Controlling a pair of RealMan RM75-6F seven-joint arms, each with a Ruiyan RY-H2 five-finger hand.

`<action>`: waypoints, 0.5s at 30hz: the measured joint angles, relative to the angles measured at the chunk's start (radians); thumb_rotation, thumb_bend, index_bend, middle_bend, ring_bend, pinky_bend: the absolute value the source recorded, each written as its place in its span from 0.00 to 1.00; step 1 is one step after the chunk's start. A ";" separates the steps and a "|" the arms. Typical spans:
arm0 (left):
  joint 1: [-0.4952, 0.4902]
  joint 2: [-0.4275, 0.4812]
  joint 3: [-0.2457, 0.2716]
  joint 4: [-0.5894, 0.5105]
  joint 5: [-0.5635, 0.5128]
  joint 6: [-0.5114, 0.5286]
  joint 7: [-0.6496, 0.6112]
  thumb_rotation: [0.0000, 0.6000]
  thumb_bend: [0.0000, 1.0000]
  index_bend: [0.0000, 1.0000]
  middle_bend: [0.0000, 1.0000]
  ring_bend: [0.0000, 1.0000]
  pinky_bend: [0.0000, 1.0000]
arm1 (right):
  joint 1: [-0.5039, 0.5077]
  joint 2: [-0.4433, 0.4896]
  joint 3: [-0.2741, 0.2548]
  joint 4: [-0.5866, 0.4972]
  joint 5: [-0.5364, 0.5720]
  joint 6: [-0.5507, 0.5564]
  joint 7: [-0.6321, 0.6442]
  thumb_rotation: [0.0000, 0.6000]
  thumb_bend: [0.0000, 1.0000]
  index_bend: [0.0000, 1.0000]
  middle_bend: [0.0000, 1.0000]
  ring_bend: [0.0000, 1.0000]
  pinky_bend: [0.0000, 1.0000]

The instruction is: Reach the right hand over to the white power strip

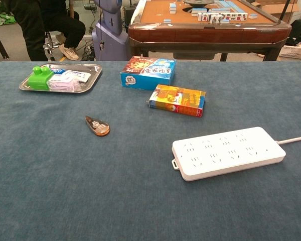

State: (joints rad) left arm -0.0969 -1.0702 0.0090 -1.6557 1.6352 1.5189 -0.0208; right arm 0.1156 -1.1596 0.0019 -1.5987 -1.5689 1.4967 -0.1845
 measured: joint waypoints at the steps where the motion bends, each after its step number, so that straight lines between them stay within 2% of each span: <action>1: 0.001 0.001 0.000 -0.001 0.001 0.001 0.000 1.00 0.30 0.45 0.52 0.49 0.72 | 0.000 -0.002 0.001 0.000 -0.003 0.001 -0.003 1.00 0.27 0.44 0.34 0.33 0.38; 5: 0.004 0.002 -0.001 -0.004 0.002 0.012 -0.001 1.00 0.30 0.45 0.52 0.49 0.72 | 0.003 -0.005 0.000 0.001 -0.005 -0.012 -0.007 1.00 0.28 0.44 0.34 0.34 0.41; 8: 0.005 0.003 0.000 -0.003 -0.004 0.006 0.003 1.00 0.30 0.45 0.52 0.49 0.72 | 0.012 -0.013 0.004 0.007 -0.012 -0.023 -0.007 1.00 0.32 0.44 0.38 0.41 0.59; 10: 0.007 0.004 0.000 -0.003 -0.007 0.008 0.003 1.00 0.30 0.45 0.52 0.49 0.72 | 0.020 -0.025 0.006 0.014 -0.022 -0.028 -0.005 1.00 0.41 0.44 0.42 0.52 0.72; 12: 0.010 0.005 0.001 -0.006 -0.007 0.013 0.002 1.00 0.29 0.45 0.52 0.49 0.72 | 0.030 -0.038 0.008 0.023 -0.033 -0.034 -0.002 1.00 0.48 0.44 0.47 0.60 0.81; 15: 0.012 0.007 0.004 -0.008 -0.001 0.016 0.001 1.00 0.30 0.45 0.52 0.49 0.72 | 0.052 -0.056 0.015 0.032 -0.047 -0.053 -0.012 1.00 0.62 0.44 0.62 0.77 0.96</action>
State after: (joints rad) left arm -0.0846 -1.0629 0.0129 -1.6637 1.6344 1.5352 -0.0200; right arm 0.1674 -1.2156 0.0167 -1.5668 -1.6157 1.4440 -0.1967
